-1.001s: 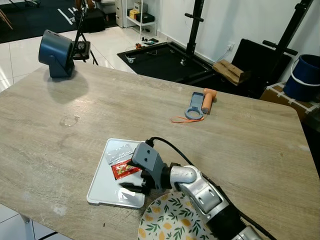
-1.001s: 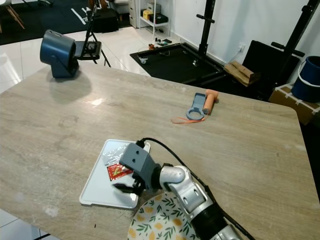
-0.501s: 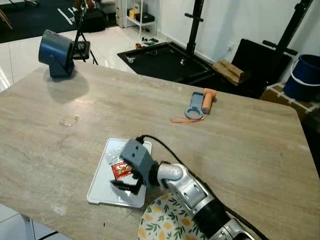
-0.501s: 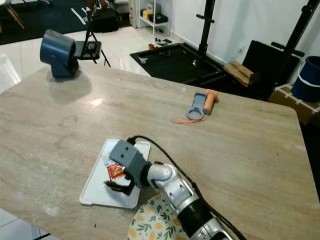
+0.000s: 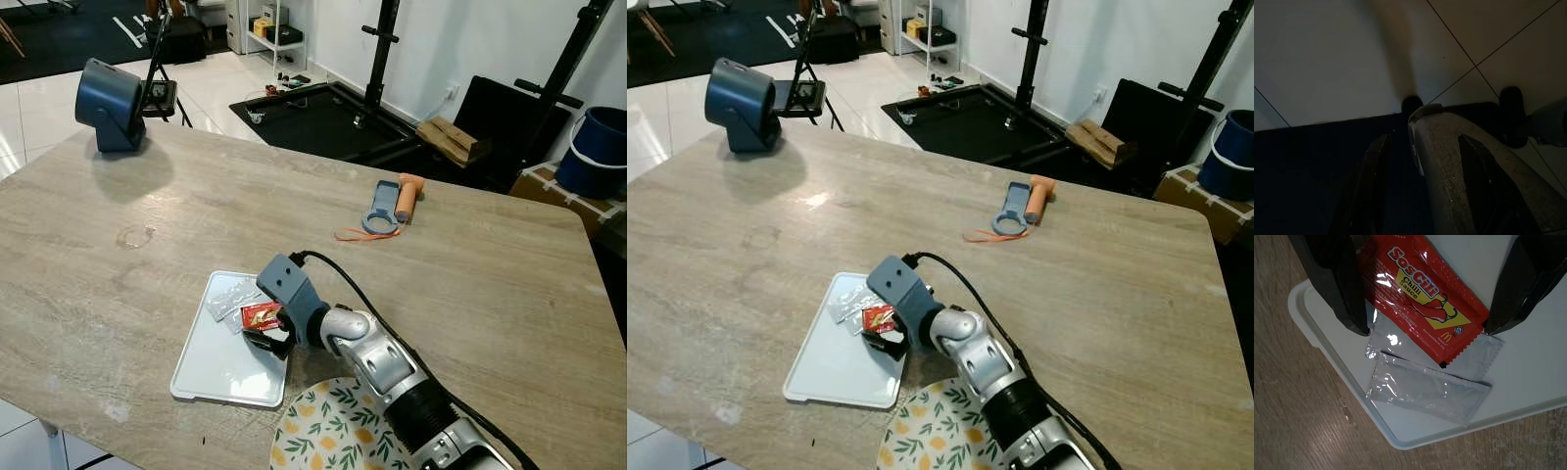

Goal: Restocking fridge

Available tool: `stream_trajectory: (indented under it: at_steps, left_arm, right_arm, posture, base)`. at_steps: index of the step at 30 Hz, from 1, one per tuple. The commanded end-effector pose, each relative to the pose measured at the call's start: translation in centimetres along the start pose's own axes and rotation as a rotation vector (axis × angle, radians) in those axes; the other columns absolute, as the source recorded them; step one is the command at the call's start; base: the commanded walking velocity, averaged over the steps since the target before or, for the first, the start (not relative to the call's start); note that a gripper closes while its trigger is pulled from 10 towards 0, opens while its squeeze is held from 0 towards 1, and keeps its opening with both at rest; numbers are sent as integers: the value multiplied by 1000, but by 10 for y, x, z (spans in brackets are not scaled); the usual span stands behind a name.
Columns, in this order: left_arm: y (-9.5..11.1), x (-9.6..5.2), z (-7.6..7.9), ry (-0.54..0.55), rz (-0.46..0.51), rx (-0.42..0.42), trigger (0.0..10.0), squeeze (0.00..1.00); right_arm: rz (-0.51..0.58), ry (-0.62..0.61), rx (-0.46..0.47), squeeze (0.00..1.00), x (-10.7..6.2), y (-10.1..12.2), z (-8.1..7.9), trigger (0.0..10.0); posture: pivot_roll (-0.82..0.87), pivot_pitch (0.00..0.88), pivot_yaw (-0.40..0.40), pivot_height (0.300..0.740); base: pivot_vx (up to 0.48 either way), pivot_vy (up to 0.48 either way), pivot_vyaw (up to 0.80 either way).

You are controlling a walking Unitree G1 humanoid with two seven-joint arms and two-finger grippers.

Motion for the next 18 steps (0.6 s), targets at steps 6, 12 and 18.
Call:
stream_trajectory:
  at_steps: [6,12,18]
  left_arm:
    - [-31,-5,13,-38,-107,-12,10000,0]
    - [-31,-5,13,-38,-107,-12,10000,0]
    - [-31,-4,13,-38,-106,-13,10000,0]
  right_arm:
    - [-108,2,-10,0,-1,-22,0,10000]
    - [-119,10,-43,0,-3,-22,-2,0]
    - [-121,11,-49,0,-3,-22,-2,2471]
  posture:
    - [-38,105,-35,740]
    - [-38,105,-35,740]
    - [-40,104,-34,740]
  base:
    - [0,0,0]
    - [0,0,0]
    - [0,0,0]
Point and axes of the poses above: a point about 5 cm out from each wrist's last joint towards the gripper, its own x axis pointing out of the wrist towards the gripper, its own y axis along the axis of the wrist's last joint, z = x × y, the point moved 4 cm from there along x, pointing out of the wrist towards the gripper, and after that the axes turned 1 degree about -x, right-handed, at the moved point
